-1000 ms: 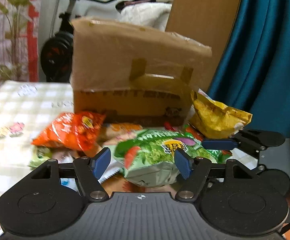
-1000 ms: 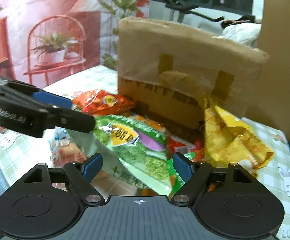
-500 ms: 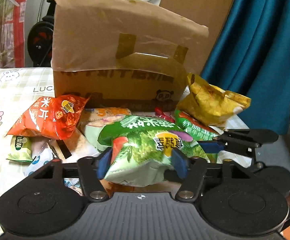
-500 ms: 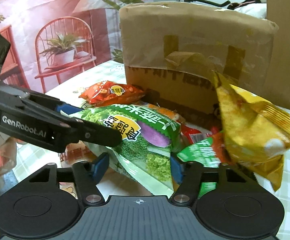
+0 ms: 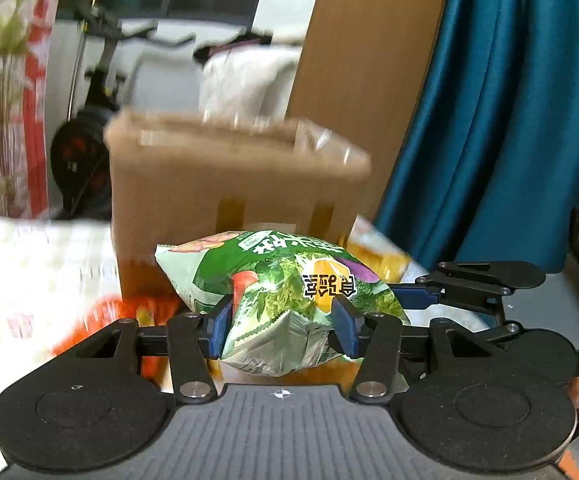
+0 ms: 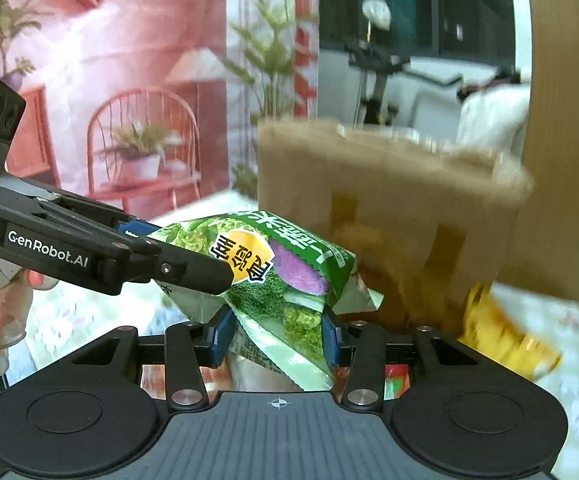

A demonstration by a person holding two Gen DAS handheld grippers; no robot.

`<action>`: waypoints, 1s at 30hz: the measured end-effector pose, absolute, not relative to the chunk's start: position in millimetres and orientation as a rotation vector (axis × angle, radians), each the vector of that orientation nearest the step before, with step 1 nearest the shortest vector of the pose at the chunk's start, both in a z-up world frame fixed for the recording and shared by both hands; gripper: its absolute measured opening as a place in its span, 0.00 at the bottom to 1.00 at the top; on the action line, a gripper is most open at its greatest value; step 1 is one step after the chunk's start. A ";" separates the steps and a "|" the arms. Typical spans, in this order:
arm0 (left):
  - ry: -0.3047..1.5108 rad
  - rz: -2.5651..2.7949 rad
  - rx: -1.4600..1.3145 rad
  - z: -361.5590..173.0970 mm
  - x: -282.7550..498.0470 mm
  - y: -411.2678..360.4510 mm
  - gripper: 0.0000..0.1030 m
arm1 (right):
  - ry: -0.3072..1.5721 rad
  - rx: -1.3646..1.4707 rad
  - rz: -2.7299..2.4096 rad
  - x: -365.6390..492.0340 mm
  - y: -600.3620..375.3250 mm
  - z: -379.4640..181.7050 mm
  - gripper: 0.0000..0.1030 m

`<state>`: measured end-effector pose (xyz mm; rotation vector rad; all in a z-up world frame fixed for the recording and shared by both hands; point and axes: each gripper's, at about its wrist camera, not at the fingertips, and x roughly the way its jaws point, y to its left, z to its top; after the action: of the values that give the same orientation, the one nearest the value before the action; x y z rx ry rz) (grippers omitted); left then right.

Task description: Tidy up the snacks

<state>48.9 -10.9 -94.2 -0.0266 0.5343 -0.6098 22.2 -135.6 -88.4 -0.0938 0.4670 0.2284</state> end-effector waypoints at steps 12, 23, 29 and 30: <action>0.356 -0.644 -0.033 -23.2 108.4 -33.2 0.53 | 0.269 -0.227 0.196 55.9 -157.0 19.9 0.40; 0.504 -0.618 -0.168 -35.3 230.4 -61.6 0.53 | 0.354 -0.179 0.132 172.1 -205.9 29.4 0.40; 0.539 -0.586 -0.235 -51.6 249.0 -62.9 0.72 | 0.359 -0.128 0.065 196.2 -217.2 6.5 0.49; 0.542 -0.571 -0.234 -52.4 251.3 -60.2 0.72 | 0.351 -0.117 0.048 194.8 -218.5 3.0 0.52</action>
<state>251.3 -60.2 -52.4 -0.2341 0.5422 -0.5710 194.8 -218.5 3.0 -0.1170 0.3508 0.0476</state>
